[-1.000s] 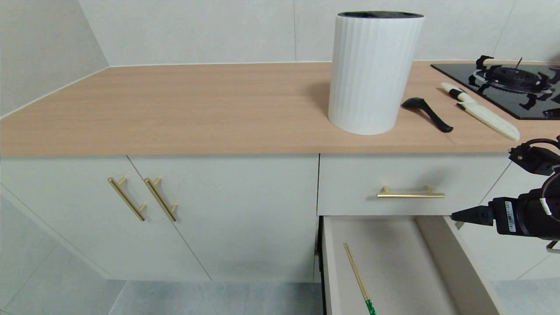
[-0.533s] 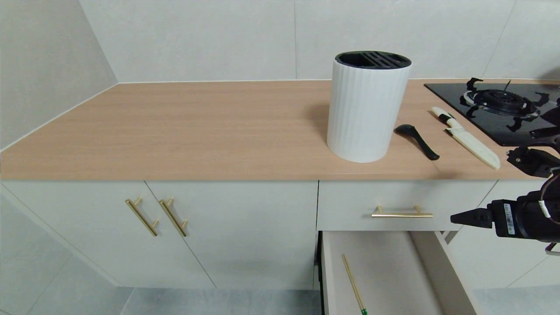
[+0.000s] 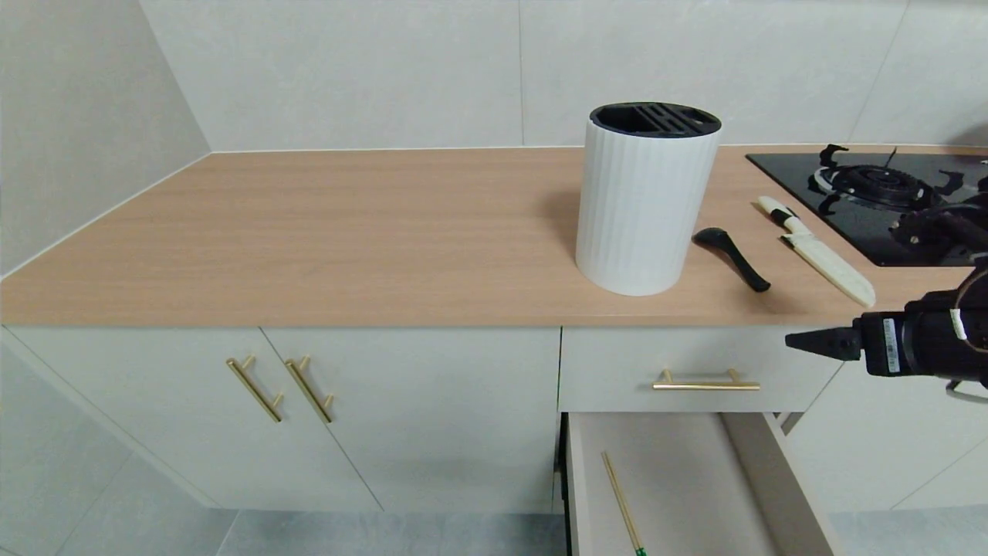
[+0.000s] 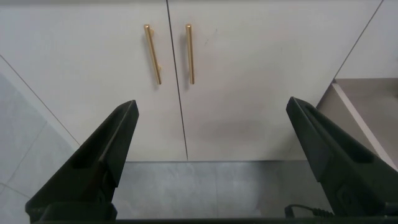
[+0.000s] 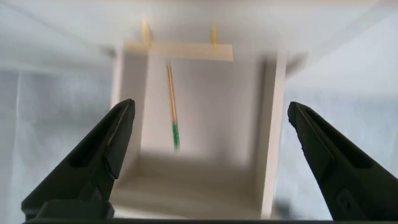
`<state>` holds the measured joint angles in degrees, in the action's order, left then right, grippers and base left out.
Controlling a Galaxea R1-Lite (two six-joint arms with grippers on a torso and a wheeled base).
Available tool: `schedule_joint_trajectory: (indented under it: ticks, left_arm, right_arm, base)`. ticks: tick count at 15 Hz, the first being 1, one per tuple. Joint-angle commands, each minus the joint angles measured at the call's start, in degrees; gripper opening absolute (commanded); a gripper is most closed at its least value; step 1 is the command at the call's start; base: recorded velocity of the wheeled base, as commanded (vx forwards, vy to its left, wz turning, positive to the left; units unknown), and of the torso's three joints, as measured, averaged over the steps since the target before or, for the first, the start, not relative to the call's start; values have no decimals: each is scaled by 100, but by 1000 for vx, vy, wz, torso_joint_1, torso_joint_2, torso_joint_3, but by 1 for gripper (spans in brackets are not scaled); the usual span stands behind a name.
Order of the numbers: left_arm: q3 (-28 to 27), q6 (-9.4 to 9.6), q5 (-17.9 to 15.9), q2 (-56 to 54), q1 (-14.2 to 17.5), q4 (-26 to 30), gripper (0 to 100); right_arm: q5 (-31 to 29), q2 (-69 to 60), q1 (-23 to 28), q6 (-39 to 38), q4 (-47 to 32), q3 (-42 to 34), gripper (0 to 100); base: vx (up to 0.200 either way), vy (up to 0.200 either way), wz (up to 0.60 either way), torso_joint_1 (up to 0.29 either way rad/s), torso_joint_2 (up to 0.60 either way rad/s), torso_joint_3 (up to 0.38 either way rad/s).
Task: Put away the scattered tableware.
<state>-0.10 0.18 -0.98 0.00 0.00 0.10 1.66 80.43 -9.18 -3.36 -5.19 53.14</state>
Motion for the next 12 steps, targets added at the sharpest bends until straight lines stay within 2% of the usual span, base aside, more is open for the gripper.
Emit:
schedule_joint_trajectory:
  ticks: [1,4,5,12]
  left_arm:
    - [1,-1,1,0,0,-1,100]
    - [1,-1,1,9,0,-1,100]
    - [1,-1,1,9,0,-1,100]
    - [1,-1,1,9,0,-1,100]
  right_arm:
    - [80,552,65,310,212,645,100]
    - [696,930,180,521,229,1181,100]
    - [827,1150,329,899,247,1445,100]
    - [810,1748,303,1145,888,1594,100]
  base:
    - [0,0,0,0,0,0]
    - [0,0,0,0,0,0]
    - [0,0,0,0,0,0]
    - [0,0,0,0,0,0]
